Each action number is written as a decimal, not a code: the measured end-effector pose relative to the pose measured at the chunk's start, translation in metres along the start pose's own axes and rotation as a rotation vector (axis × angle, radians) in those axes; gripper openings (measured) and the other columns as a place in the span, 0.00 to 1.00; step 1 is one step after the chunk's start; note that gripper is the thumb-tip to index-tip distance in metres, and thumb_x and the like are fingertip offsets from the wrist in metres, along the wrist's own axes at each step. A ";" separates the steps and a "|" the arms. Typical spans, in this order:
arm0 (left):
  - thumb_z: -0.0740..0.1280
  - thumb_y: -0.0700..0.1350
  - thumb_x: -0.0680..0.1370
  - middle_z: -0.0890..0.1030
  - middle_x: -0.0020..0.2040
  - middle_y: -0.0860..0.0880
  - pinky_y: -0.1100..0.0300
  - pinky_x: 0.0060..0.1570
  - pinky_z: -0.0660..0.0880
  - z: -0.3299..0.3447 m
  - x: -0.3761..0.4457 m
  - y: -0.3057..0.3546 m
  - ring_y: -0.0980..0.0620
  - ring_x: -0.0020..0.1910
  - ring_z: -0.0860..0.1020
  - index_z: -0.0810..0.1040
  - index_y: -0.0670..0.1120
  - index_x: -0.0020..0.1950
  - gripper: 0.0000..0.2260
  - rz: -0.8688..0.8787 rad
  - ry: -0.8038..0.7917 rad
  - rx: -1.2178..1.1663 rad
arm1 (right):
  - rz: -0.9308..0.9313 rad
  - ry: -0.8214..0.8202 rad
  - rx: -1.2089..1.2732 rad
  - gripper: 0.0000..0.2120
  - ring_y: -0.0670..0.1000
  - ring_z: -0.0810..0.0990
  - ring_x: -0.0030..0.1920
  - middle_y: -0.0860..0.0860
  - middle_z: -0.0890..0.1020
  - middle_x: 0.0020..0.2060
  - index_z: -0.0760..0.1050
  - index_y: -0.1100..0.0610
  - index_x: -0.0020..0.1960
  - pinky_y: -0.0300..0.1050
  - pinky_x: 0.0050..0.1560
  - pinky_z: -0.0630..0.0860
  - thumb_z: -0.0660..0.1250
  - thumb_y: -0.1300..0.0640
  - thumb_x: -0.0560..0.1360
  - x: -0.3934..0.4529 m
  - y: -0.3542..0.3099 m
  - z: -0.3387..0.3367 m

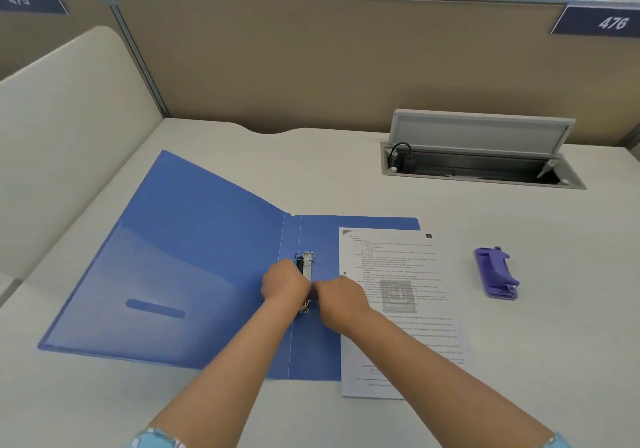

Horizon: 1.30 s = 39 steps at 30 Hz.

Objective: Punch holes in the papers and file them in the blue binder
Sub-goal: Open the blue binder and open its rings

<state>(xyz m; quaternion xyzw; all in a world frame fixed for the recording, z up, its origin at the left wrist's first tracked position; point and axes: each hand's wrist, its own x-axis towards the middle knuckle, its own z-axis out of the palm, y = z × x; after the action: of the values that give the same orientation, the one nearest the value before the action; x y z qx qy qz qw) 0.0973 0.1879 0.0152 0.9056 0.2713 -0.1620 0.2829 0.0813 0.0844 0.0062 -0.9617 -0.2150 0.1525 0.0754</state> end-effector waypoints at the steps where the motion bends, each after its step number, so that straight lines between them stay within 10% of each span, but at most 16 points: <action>1: 0.63 0.41 0.76 0.79 0.52 0.42 0.57 0.42 0.72 0.000 0.003 0.003 0.42 0.53 0.77 0.73 0.41 0.47 0.04 -0.003 0.012 0.014 | 0.002 0.016 0.007 0.15 0.59 0.76 0.55 0.58 0.80 0.55 0.75 0.60 0.60 0.42 0.46 0.64 0.57 0.66 0.75 0.000 0.000 0.000; 5: 0.63 0.40 0.75 0.79 0.54 0.43 0.58 0.46 0.74 -0.001 0.014 0.002 0.43 0.54 0.78 0.75 0.41 0.52 0.08 -0.061 -0.014 -0.002 | -0.010 0.029 -0.027 0.15 0.58 0.77 0.54 0.57 0.82 0.53 0.76 0.60 0.58 0.44 0.64 0.65 0.57 0.67 0.75 0.002 0.000 0.003; 11: 0.64 0.42 0.69 0.74 0.31 0.48 0.65 0.32 0.68 -0.007 0.015 -0.002 0.45 0.37 0.76 0.68 0.44 0.32 0.08 -0.148 -0.048 -0.115 | -0.013 0.005 -0.075 0.14 0.57 0.75 0.56 0.57 0.81 0.52 0.76 0.60 0.56 0.45 0.65 0.62 0.56 0.66 0.75 0.003 -0.003 -0.001; 19: 0.69 0.40 0.65 0.73 0.28 0.47 0.62 0.31 0.69 -0.013 0.014 -0.006 0.44 0.32 0.76 0.65 0.45 0.28 0.13 -0.092 0.000 -0.259 | -0.026 -0.043 -0.077 0.07 0.58 0.79 0.52 0.57 0.83 0.49 0.67 0.55 0.43 0.48 0.70 0.59 0.56 0.66 0.75 -0.001 -0.006 -0.010; 26: 0.72 0.40 0.67 0.84 0.37 0.44 0.47 0.45 0.81 -0.012 0.009 -0.006 0.43 0.40 0.83 0.77 0.45 0.35 0.04 0.062 0.018 -0.427 | 0.004 -0.079 -0.020 0.10 0.58 0.78 0.56 0.57 0.82 0.52 0.76 0.58 0.52 0.48 0.71 0.58 0.58 0.64 0.75 0.000 -0.007 -0.015; 33: 0.72 0.39 0.72 0.80 0.35 0.44 0.65 0.25 0.76 -0.013 -0.015 -0.008 0.51 0.30 0.79 0.73 0.41 0.36 0.09 0.011 -0.074 -0.783 | 0.321 -0.002 0.792 0.14 0.56 0.79 0.50 0.57 0.82 0.52 0.77 0.59 0.56 0.47 0.51 0.75 0.56 0.59 0.78 0.000 -0.002 -0.035; 39: 0.69 0.38 0.74 0.82 0.37 0.40 0.61 0.34 0.81 -0.005 -0.032 0.007 0.52 0.27 0.82 0.74 0.39 0.38 0.08 0.008 -0.277 -0.948 | 0.371 0.055 1.058 0.10 0.54 0.85 0.43 0.57 0.85 0.47 0.77 0.60 0.55 0.45 0.47 0.80 0.63 0.58 0.77 -0.030 0.010 -0.046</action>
<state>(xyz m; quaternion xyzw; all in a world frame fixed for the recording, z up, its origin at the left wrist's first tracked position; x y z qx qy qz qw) 0.0764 0.1730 0.0361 0.6483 0.2714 -0.1385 0.6977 0.0747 0.0589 0.0555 -0.8181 0.0654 0.2253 0.5251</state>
